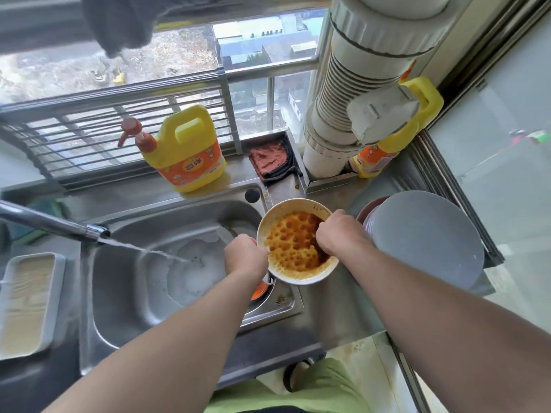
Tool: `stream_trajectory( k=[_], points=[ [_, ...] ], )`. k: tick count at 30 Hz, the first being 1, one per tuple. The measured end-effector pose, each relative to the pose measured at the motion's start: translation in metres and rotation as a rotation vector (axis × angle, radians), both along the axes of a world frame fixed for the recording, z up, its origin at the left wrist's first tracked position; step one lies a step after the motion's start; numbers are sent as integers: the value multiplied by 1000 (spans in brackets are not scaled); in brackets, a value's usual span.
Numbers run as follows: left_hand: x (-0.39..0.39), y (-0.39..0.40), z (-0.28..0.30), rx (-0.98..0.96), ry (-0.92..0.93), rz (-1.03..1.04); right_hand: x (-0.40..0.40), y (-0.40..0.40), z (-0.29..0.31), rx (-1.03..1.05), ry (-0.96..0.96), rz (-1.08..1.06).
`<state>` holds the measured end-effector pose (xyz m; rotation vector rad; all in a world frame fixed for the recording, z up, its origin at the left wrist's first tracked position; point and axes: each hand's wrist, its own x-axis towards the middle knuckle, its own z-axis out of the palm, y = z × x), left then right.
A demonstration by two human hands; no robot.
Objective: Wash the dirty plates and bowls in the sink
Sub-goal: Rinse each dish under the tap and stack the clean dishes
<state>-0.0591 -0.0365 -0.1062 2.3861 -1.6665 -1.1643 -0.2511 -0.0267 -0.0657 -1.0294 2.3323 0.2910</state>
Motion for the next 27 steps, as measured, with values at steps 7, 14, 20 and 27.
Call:
stream_trajectory(
  k=[7,14,20,27],
  points=[
    [7,-7,0,22,-39,-19,10,4,-4,14,15,-46],
    [13,-9,4,1,-35,-35,15,13,-16,-109,-59,-175],
    [5,-14,12,33,-15,4,18,21,-17,-116,-133,-310],
    [6,-23,21,38,146,14,3,15,-2,-159,-182,-210]
  ],
)
